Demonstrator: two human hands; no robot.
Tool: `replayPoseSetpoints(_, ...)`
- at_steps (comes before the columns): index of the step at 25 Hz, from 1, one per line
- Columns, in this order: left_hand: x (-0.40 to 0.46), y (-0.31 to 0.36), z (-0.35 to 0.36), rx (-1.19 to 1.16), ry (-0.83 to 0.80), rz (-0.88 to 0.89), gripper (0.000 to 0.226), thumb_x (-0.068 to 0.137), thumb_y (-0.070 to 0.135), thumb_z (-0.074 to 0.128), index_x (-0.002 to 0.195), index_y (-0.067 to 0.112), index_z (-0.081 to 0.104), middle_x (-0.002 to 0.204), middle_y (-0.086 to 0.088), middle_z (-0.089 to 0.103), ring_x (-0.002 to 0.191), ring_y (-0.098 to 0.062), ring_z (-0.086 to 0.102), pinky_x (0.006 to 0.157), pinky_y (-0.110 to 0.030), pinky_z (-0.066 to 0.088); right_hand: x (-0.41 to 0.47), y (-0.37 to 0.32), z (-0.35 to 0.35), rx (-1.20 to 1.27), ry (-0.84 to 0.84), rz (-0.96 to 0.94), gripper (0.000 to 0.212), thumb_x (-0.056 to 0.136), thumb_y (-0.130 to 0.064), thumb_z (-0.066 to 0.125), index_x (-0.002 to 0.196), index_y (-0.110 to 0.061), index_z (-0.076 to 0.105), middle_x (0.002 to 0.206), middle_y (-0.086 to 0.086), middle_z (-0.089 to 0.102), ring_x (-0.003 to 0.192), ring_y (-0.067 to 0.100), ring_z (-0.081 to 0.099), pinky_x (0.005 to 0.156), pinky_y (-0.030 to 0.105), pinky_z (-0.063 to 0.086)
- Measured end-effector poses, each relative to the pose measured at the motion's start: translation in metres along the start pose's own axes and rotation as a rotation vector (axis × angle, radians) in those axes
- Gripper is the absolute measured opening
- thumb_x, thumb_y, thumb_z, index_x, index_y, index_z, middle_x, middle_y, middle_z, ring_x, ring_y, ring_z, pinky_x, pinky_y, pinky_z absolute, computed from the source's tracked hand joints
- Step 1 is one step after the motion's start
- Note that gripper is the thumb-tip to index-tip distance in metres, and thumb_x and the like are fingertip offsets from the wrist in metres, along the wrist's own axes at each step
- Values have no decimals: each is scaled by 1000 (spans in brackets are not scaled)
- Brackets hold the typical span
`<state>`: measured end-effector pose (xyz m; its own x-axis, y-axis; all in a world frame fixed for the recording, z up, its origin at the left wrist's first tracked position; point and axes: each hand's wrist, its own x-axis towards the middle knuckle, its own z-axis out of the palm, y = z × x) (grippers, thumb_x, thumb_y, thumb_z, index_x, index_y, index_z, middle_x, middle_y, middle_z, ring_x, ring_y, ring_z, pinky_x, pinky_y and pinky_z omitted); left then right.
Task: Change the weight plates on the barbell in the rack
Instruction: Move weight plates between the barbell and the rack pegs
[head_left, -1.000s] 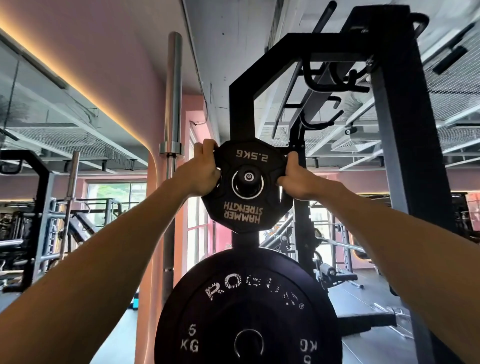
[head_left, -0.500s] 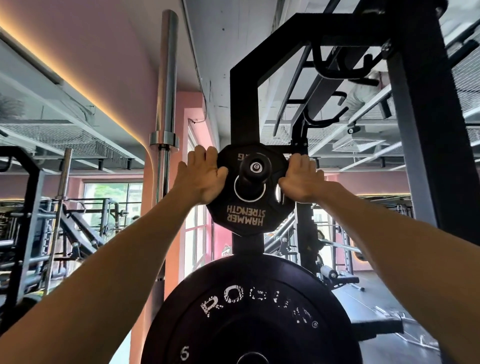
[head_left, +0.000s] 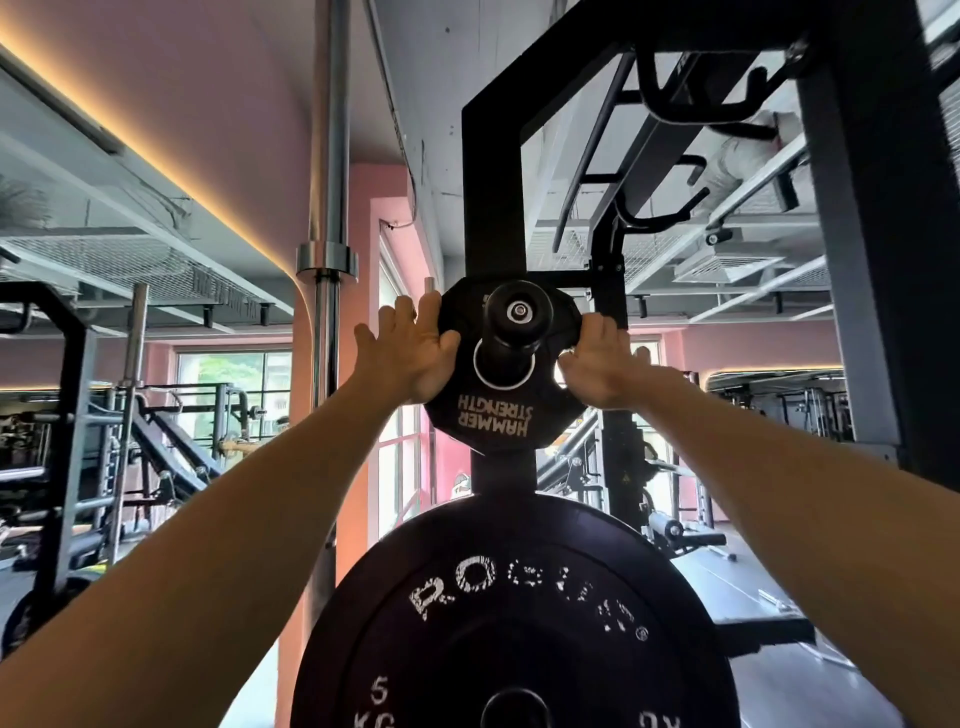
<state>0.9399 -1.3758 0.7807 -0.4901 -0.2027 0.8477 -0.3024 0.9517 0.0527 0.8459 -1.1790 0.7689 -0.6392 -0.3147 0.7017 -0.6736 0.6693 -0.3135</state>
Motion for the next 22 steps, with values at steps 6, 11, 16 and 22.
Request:
replayPoseSetpoints(6,-80,-15,12,119,-320,15,65,99,57,16,152,33,-13,162,-1,12,145,-32,19,112,-60,15,-56,20,7,127,-135,-12,79,96,-43,46,152,-16,-2,154,15,24,139,41,28,112,51,26)
replayPoseSetpoints(11,-150,7,2,-56,-412,8,65,87,70,37,141,35,25,145,-6,43,126,-34,48,102,-54,39,-122,41,-1,33,-225,-87,86,84,-52,62,151,-18,19,155,9,28,138,31,34,111,45,33)
replayPoseSetpoints(16,-216,43,-38,-130,-476,-57,77,62,84,50,119,32,49,118,1,53,106,-24,57,93,-43,48,-191,70,-19,82,-312,-105,82,76,-56,67,143,-20,37,147,3,41,130,25,45,107,45,38)
replayPoseSetpoints(22,-261,69,-89,-184,-489,-107,87,53,85,60,121,31,51,120,1,57,105,-22,58,95,-43,48,-240,89,-49,114,-399,-109,85,65,-66,66,135,-22,46,137,1,48,125,25,50,103,47,42)
